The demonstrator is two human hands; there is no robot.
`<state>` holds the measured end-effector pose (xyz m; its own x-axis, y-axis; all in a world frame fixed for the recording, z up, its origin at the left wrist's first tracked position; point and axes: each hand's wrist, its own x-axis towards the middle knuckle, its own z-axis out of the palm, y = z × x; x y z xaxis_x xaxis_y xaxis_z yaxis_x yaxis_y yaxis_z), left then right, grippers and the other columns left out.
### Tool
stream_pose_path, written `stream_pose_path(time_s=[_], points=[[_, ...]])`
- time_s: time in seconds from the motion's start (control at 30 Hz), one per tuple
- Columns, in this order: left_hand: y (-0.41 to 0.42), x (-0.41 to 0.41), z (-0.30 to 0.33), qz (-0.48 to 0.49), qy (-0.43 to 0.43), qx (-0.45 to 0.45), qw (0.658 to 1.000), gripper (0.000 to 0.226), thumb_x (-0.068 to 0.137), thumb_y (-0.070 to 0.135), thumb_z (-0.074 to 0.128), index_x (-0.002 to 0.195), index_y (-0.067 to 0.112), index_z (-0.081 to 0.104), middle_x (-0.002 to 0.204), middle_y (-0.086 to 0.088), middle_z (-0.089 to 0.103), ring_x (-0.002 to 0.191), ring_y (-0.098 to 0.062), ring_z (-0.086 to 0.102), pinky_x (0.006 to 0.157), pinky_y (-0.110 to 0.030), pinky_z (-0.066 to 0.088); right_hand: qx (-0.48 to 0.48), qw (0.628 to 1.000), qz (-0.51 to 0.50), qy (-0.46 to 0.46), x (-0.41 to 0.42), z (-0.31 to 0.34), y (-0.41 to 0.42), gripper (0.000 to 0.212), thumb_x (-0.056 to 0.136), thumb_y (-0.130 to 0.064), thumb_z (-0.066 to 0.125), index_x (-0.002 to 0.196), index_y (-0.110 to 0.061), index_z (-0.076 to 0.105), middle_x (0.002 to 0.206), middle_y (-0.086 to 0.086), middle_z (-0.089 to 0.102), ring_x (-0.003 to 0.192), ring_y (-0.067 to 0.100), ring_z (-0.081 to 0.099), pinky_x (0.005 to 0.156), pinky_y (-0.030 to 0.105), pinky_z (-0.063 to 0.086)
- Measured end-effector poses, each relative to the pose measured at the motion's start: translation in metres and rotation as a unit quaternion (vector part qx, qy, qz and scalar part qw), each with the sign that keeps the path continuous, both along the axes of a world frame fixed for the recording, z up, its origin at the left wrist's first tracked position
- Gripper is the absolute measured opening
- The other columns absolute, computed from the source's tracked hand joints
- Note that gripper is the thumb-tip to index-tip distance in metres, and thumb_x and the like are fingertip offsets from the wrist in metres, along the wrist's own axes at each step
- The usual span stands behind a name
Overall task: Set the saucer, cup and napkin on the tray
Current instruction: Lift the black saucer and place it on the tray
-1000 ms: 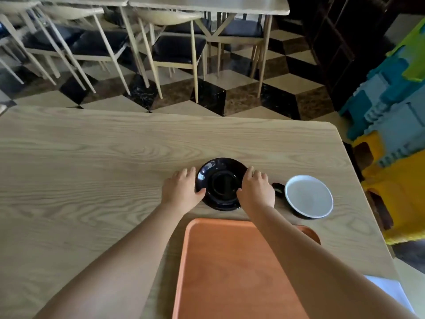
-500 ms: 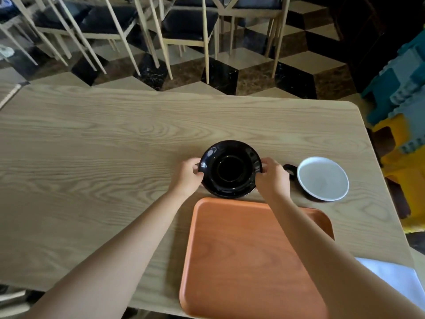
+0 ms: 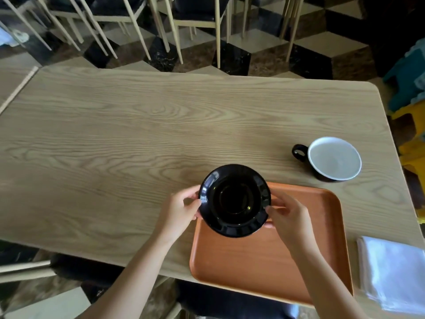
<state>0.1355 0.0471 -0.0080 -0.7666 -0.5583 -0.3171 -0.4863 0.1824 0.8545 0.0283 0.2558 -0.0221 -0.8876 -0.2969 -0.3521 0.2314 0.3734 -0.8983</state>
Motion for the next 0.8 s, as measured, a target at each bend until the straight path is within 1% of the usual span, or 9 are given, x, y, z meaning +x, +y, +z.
stream_pose_path(time_s=[0.07,0.13,0.23,0.33,0.47,0.53,0.6,0.7,0.8], points=[[0.004,0.007,-0.003,-0.007,-0.013,-0.007,1.000,0.043,0.084,-0.001,0.058,0.109,0.035,0.065,0.080,0.009,0.063,0.048,-0.010,0.066,0.046,-0.014,0.050,0.007,1.000,0.007,-0.008,0.007,-0.005,0.005,0.044,0.078,0.007,0.058,0.105,-0.027,0.067,0.082,0.003,0.072,0.058,0.015,0.069,0.055,0.033,0.060],[0.006,0.011,-0.004,-0.010,-0.031,-0.011,0.999,0.040,0.085,0.000,0.059,0.118,0.022,0.061,0.083,0.006,0.063,0.049,-0.011,0.068,0.047,-0.017,0.053,0.010,1.000,0.009,-0.015,0.010,-0.009,0.008,0.045,0.079,0.007,0.057,0.105,-0.028,0.068,0.080,0.000,0.072,0.060,0.014,0.070,0.054,0.032,0.060],[0.007,0.012,-0.002,-0.017,-0.050,-0.034,0.998,0.040,0.084,0.001,0.060,0.118,0.022,0.061,0.084,0.009,0.064,0.049,-0.013,0.068,0.051,-0.026,0.058,0.015,1.000,0.010,-0.021,0.013,-0.011,0.009,0.048,0.078,0.006,0.055,0.097,-0.036,0.068,0.072,-0.007,0.073,0.058,0.013,0.070,0.053,0.027,0.059],[0.009,0.010,0.000,-0.021,-0.065,-0.059,0.996,0.040,0.084,0.002,0.060,0.118,0.023,0.061,0.085,0.012,0.064,0.048,-0.012,0.068,0.054,-0.029,0.058,0.014,0.999,0.012,-0.028,0.013,-0.012,0.008,0.048,0.079,0.007,0.055,0.095,-0.036,0.067,0.070,-0.007,0.072,0.057,0.014,0.071,0.055,0.032,0.060],[0.007,0.003,0.004,-0.032,-0.089,-0.084,0.992,0.038,0.084,0.004,0.059,0.120,0.019,0.060,0.086,0.003,0.068,0.051,-0.019,0.069,0.066,-0.041,0.059,0.020,1.000,0.015,-0.017,0.009,-0.010,0.005,0.053,0.078,0.007,0.054,0.089,-0.044,0.064,0.077,-0.002,0.071,0.057,0.014,0.070,0.056,0.032,0.060],[0.006,0.001,0.005,-0.035,-0.101,-0.091,0.990,0.038,0.084,0.005,0.059,0.120,0.018,0.060,0.085,0.002,0.069,0.052,-0.018,0.070,0.068,-0.039,0.058,0.020,1.000,0.013,-0.019,0.007,-0.010,0.005,0.052,0.078,0.007,0.054,0.090,-0.042,0.066,0.078,0.000,0.071,0.058,0.014,0.070,0.055,0.032,0.060],[0.005,0.001,0.005,-0.039,-0.108,-0.091,0.989,0.037,0.085,0.007,0.060,0.120,0.018,0.060,0.084,0.002,0.071,0.054,-0.014,0.070,0.068,-0.035,0.058,0.016,0.999,0.012,-0.025,0.008,-0.011,0.005,0.047,0.079,0.007,0.055,0.097,-0.035,0.067,0.080,0.002,0.070,0.061,0.015,0.070,0.055,0.032,0.060],[0.002,0.003,0.006,-0.034,-0.106,-0.076,0.991,0.037,0.083,0.008,0.063,0.119,0.016,0.062,0.079,0.001,0.073,0.059,-0.016,0.070,0.071,-0.036,0.058,0.013,0.999,0.015,-0.030,0.008,-0.011,0.006,0.046,0.080,0.007,0.054,0.100,-0.033,0.066,0.079,0.001,0.069,0.061,0.013,0.070,0.053,0.029,0.059],[0.000,0.004,0.005,-0.027,-0.102,-0.053,0.993,0.037,0.082,0.009,0.065,0.119,0.015,0.061,0.078,0.006,0.070,0.058,-0.014,0.070,0.064,-0.026,0.058,0.020,0.999,0.017,-0.029,0.006,-0.010,0.005,0.044,0.080,0.007,0.054,0.103,-0.028,0.065,0.077,0.000,0.068,0.059,0.010,0.069,0.051,0.023,0.057]])
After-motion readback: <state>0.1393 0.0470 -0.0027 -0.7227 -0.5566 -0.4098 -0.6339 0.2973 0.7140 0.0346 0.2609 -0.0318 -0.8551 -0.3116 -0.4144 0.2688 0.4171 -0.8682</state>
